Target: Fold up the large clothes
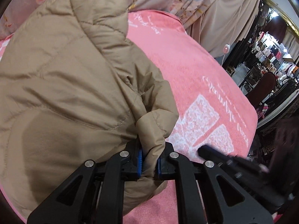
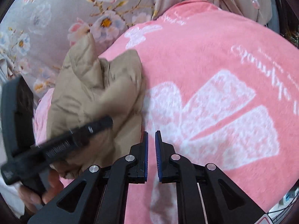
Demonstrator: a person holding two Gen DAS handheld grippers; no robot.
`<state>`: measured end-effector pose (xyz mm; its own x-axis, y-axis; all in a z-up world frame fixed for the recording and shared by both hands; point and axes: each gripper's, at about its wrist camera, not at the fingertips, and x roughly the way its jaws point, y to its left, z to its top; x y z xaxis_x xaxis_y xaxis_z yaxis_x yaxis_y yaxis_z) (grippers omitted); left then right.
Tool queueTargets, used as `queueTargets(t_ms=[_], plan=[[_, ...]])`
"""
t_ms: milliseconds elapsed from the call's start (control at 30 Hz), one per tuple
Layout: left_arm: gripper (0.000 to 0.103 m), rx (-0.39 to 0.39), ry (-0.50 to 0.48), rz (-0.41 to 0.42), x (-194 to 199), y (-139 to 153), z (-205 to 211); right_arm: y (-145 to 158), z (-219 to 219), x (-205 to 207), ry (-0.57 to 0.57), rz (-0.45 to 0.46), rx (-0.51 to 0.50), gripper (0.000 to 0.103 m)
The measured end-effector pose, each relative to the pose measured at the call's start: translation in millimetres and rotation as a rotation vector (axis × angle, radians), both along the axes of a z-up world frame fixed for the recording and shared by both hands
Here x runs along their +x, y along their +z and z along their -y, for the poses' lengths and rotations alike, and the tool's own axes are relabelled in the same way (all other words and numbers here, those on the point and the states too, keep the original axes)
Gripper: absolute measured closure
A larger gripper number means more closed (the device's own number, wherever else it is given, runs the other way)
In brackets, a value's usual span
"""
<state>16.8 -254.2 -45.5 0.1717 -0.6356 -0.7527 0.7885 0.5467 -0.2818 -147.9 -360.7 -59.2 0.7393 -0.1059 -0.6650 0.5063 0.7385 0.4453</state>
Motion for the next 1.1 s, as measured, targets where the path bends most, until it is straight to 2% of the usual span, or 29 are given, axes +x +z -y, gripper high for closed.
queueTargets(t_ms=[100,133,167,200,233,267,333,400,467,533,567,667,767,800,833,867,1000,1100], plan=[[0.091,-0.002,-0.008,0.027,-6,9,-3,18,2,5,0.003,0.027,-0.037,0.090],[0.088,-0.005,-0.012,0.036,-9,15,-6,23,7,8,0.006,0.042,-0.042,0.088],[0.080,-0.012,-0.019,0.042,-11,23,-10,33,10,11,0.012,0.064,-0.043,0.087],[0.066,-0.036,-0.030,0.040,-14,36,-17,40,14,17,0.019,0.080,-0.041,0.083],[0.057,-0.058,-0.032,0.037,-16,46,-24,51,19,27,0.026,0.096,-0.036,0.076],[0.040,-0.088,-0.021,0.037,-16,61,-36,59,22,33,0.038,0.119,-0.029,0.071],[0.031,-0.149,0.017,0.037,-11,84,-59,76,24,51,0.070,0.165,-0.009,0.050],[0.031,-0.198,0.068,0.027,2,105,-81,91,25,72,0.117,0.203,0.022,0.045],[0.031,-0.219,0.178,0.064,20,125,-105,103,26,99,0.149,0.211,0.063,0.045],[0.031,-0.193,0.275,0.134,37,136,-121,110,28,133,0.176,0.200,0.114,0.045],[0.031,-0.156,0.350,0.174,48,140,-129,112,28,147,0.185,0.188,0.133,0.045],[0.031,-0.105,0.459,0.198,74,145,-141,105,29,193,0.190,0.116,0.222,0.044],[0.031,-0.072,0.547,0.214,96,146,-150,96,25,223,0.186,0.049,0.228,0.044],[0.031,-0.069,0.559,0.215,101,146,-152,94,22,231,0.203,0.029,0.225,0.052],[0.031,-0.062,0.576,0.214,108,145,-152,92,20,233,0.217,0.013,0.209,0.076],[0.031,-0.057,0.586,0.212,110,143,-151,92,18,233,0.220,0.005,0.179,0.087],[0.031,-0.032,0.580,0.231,112,141,-129,90,33,200,0.202,0.077,0.174,0.094],[0.031,-0.001,0.556,0.236,117,132,-104,68,42,176,0.132,0.055,0.101,0.095]])
